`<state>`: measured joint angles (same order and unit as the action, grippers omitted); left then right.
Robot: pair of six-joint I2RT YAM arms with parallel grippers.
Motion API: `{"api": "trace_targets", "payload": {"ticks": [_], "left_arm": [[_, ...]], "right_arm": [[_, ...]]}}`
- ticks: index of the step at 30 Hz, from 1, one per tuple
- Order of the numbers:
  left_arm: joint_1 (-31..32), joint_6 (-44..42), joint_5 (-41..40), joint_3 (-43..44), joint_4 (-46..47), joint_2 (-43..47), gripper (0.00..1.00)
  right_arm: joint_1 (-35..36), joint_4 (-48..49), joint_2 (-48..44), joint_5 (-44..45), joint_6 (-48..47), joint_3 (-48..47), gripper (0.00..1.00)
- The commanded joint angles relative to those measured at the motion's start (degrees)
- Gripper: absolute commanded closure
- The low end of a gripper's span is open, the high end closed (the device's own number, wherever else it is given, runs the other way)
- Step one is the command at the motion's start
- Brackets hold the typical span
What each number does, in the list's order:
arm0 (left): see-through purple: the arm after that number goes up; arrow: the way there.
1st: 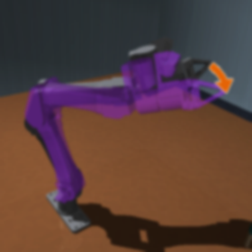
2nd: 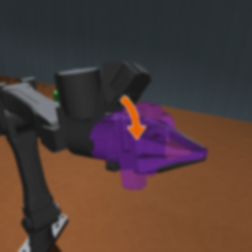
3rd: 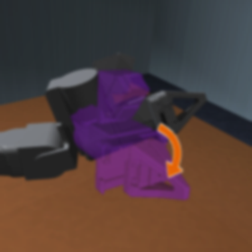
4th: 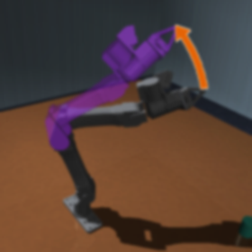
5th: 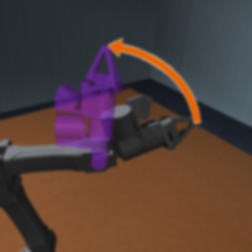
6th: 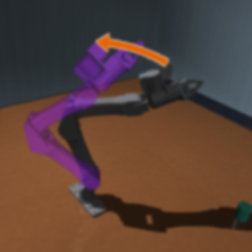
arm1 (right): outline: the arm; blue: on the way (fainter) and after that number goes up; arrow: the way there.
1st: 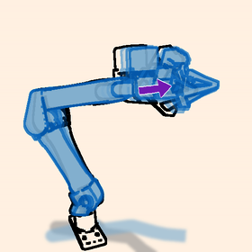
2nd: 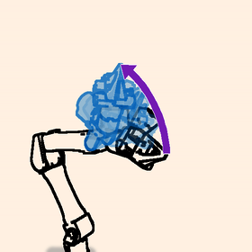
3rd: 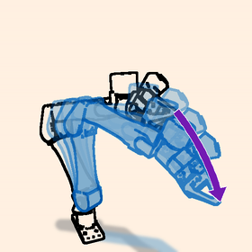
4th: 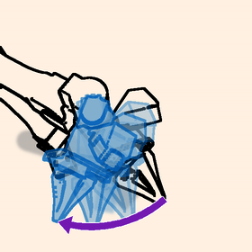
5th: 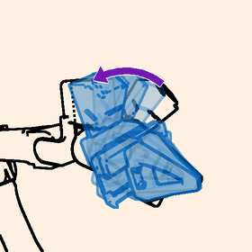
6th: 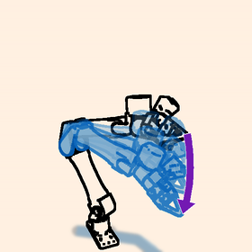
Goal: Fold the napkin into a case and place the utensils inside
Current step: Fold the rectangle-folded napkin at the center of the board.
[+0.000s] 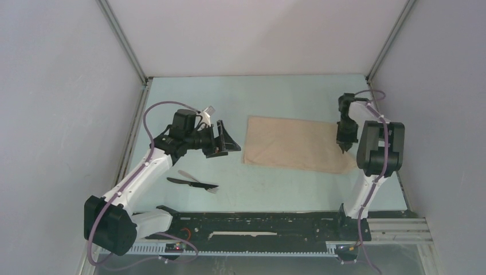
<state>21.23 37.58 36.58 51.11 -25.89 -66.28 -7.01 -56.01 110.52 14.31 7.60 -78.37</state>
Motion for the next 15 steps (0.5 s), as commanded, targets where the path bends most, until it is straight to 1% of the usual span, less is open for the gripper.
{"api": "trace_targets", "payload": {"ticks": [1,4,9,11,15], "left_arm": [[-0.2,0.4,0.2,0.5,0.8,2.2,0.14],[-0.2,0.5,0.1,0.3,0.8,3.0,0.14],[-0.7,0.5,0.4,-0.3,0.8,4.3,0.14],[-1.3,0.4,0.9,-0.5,0.6,4.8,0.14],[-2.2,0.2,1.5,-0.7,0.4,5.4,0.14]], "right_arm": [[9.1,-4.8,0.2,0.9,2.3,-5.4,1.00],[15.7,-7.0,3.4,-2.2,4.3,-9.8,1.00],[26.3,-12.1,12.0,-6.8,7.5,-21.2,1.00],[29.5,-13.9,15.3,-8.9,8.7,-26.7,1.00],[34.4,-15.4,20.0,-13.0,10.0,-34.1,1.00]]}}
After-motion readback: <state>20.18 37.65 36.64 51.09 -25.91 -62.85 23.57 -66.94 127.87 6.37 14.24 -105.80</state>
